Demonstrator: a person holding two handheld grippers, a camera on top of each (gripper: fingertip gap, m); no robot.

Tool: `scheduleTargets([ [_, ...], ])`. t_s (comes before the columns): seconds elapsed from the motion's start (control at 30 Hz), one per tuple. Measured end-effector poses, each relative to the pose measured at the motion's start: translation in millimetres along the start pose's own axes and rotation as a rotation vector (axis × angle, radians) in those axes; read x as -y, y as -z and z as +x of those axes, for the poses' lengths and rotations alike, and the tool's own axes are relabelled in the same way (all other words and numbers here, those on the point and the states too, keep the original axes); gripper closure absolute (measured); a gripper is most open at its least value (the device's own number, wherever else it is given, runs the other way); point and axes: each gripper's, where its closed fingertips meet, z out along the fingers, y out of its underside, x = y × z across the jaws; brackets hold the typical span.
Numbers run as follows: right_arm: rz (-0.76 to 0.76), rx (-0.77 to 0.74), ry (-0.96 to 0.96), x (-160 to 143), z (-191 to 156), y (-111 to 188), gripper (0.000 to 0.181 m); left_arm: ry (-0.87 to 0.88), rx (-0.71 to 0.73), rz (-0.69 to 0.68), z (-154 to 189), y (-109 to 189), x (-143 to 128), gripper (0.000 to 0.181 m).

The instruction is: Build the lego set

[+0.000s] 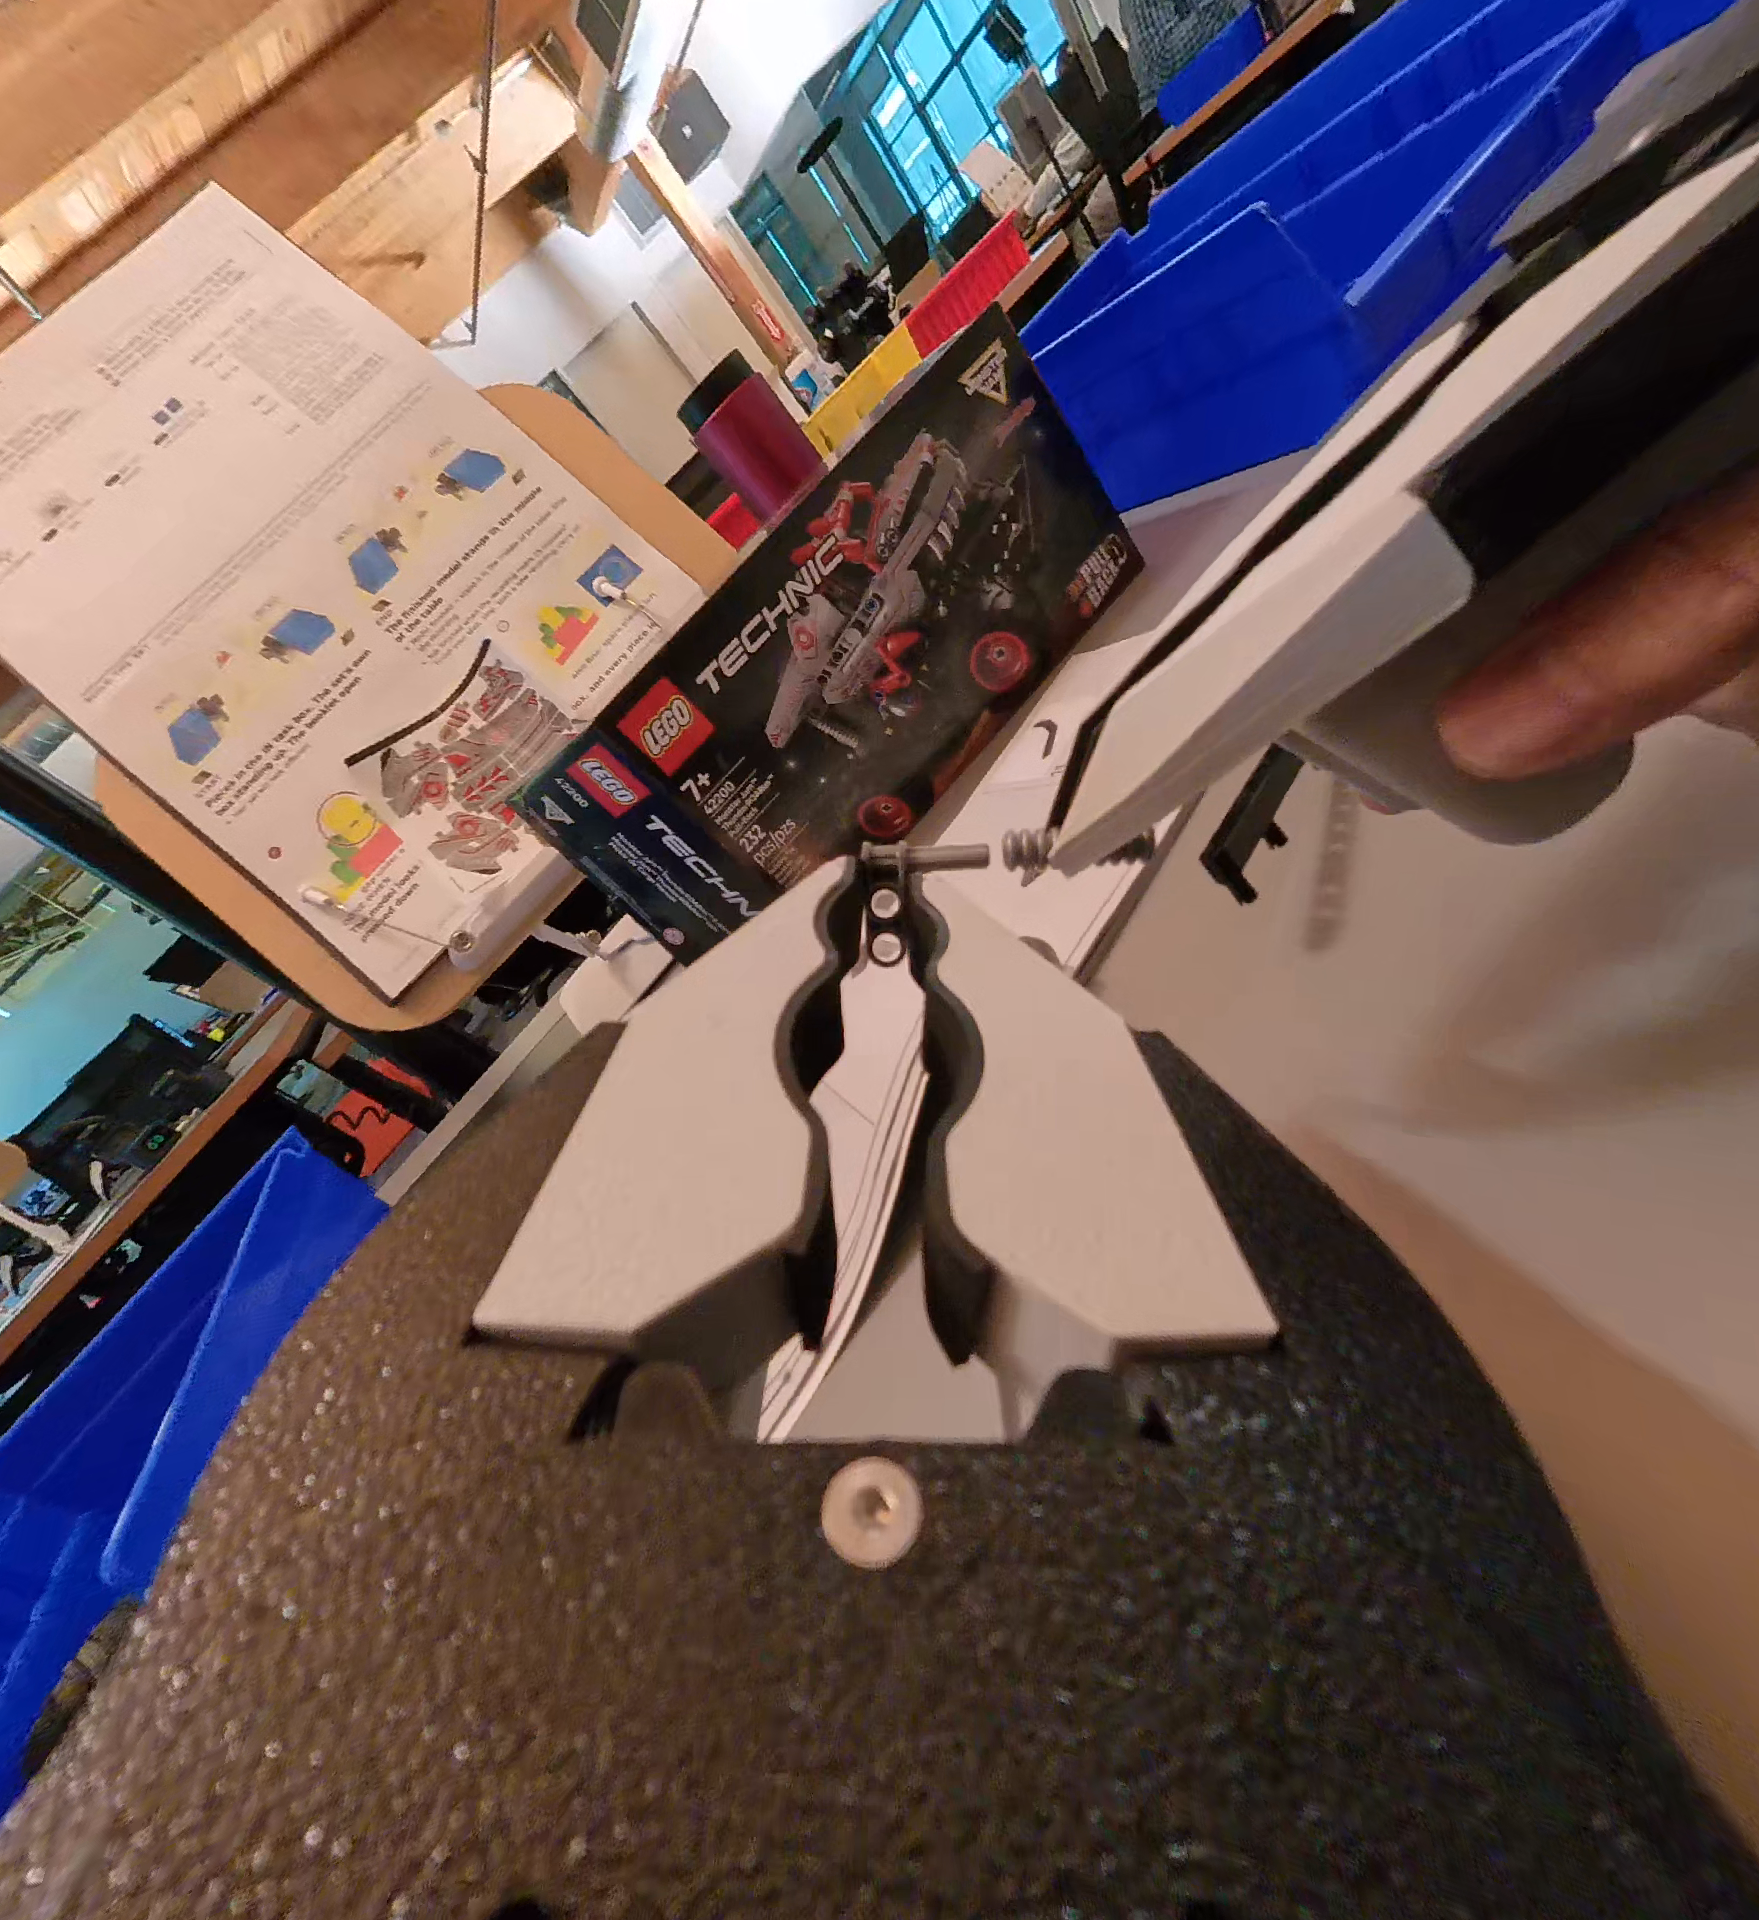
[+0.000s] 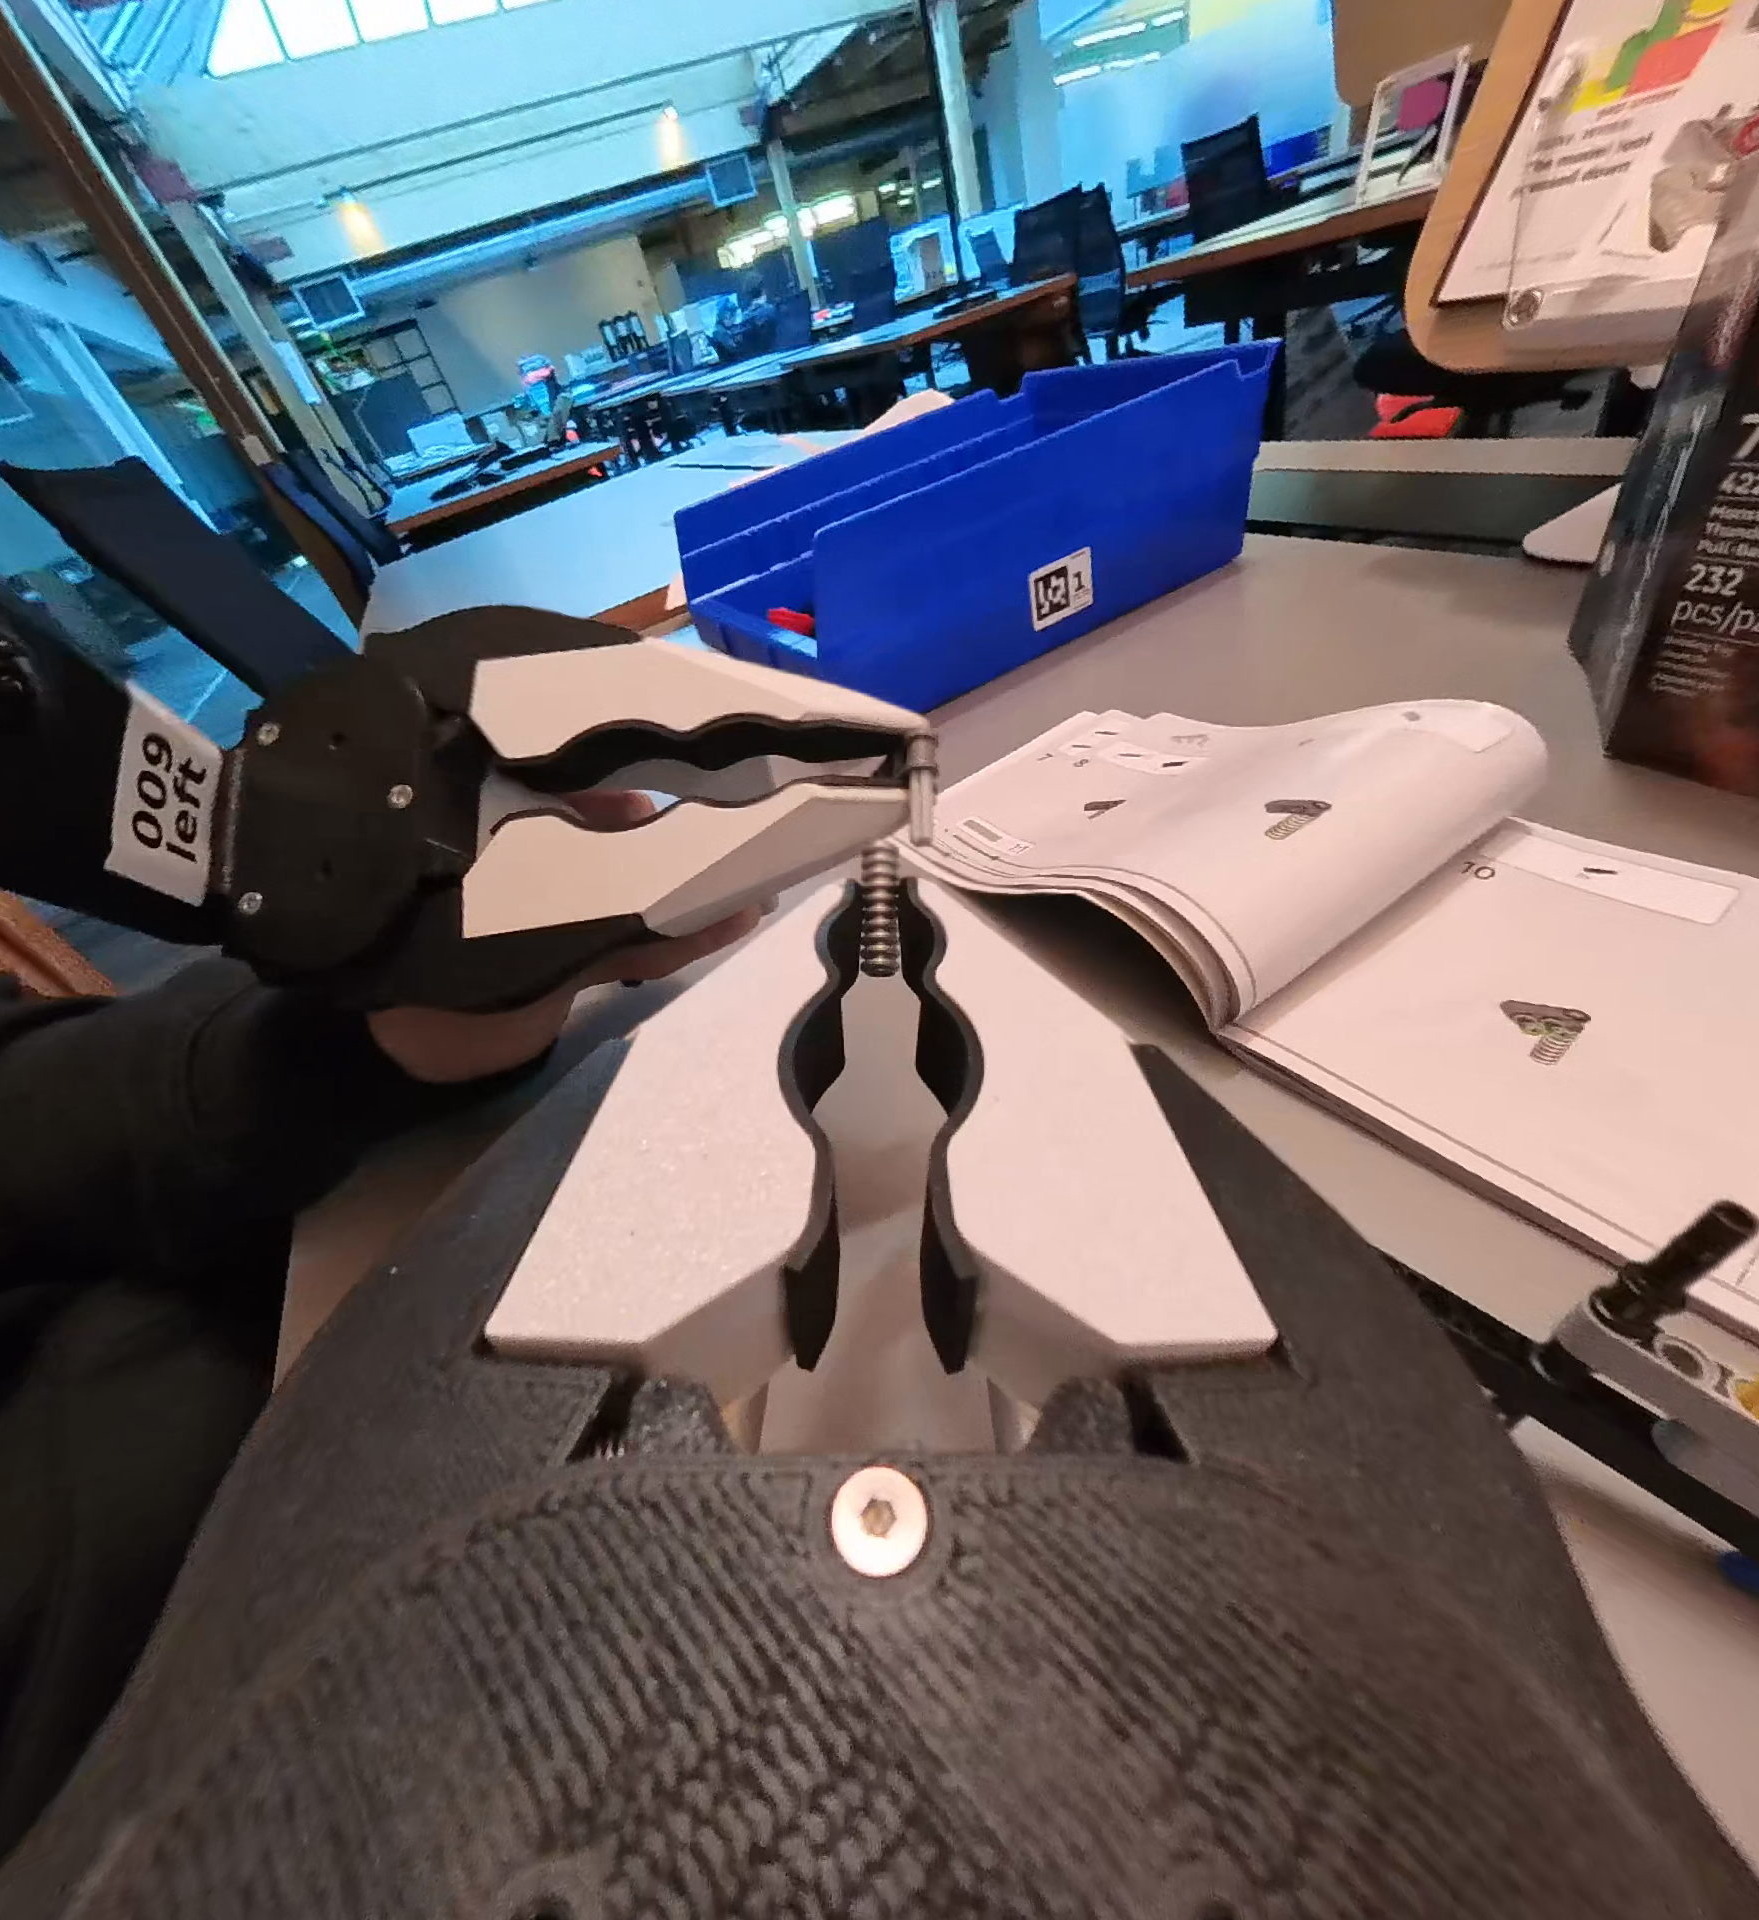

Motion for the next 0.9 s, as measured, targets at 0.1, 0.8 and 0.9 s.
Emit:
scheduleTargets([
  [0.1,-0.008,0.003,-0.033,-1.5,0.4,-1.9,0.176,-0.005,0.008,0.015,-1.6,4.2,1.8,0.176],
  [0.8,-0.012,-0.002,-0.088,-3.4,2.2,-3.3,0.177,-0.056,-0.036,0.03,2.9,4.6,1.9,0.176],
  [0.9,-0.025,-0.014,-0.082,-5.2,3.3,-3.4,0.177,-0.061,-0.047,0.021,4.4,3.8,-0.1,0.176],
])
